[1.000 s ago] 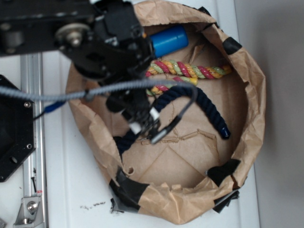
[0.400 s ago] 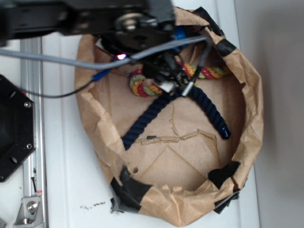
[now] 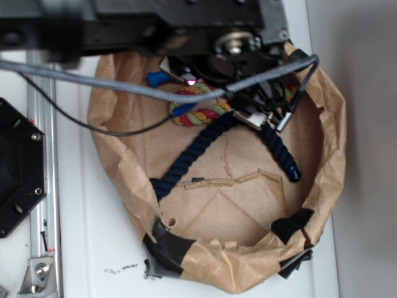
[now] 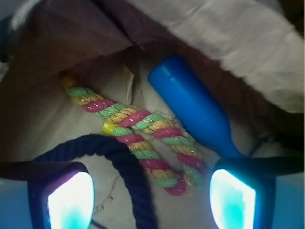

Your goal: Grab the blue bottle.

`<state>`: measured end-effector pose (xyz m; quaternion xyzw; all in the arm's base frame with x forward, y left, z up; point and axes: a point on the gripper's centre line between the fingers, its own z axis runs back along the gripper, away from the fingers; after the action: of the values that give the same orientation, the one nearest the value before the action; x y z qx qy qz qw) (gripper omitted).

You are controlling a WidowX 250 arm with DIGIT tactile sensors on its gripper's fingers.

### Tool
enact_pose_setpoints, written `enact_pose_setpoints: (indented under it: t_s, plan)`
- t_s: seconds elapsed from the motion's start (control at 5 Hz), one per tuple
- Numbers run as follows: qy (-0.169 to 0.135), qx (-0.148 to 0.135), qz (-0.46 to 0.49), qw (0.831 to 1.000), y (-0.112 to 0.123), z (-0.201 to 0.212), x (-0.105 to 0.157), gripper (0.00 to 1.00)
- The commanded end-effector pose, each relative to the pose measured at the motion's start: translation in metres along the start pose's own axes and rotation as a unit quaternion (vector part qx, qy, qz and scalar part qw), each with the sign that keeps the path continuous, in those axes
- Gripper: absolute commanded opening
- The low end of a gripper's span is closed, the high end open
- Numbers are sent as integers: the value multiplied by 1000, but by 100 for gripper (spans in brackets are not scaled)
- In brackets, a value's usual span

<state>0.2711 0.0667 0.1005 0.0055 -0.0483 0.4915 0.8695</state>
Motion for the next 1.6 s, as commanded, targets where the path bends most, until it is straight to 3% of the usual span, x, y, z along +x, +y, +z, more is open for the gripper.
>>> enact_pose_setpoints:
  t_s: [0.0, 0.4, 1.2, 1.4]
  plan:
    - [-25, 33, 16, 999, 14, -20, 12, 100]
    - [-43, 62, 28, 997, 37, -23, 24, 100]
    - [-43, 62, 28, 997, 37, -23, 24, 100]
    - [-73, 79, 31, 994, 39, -28, 30, 100]
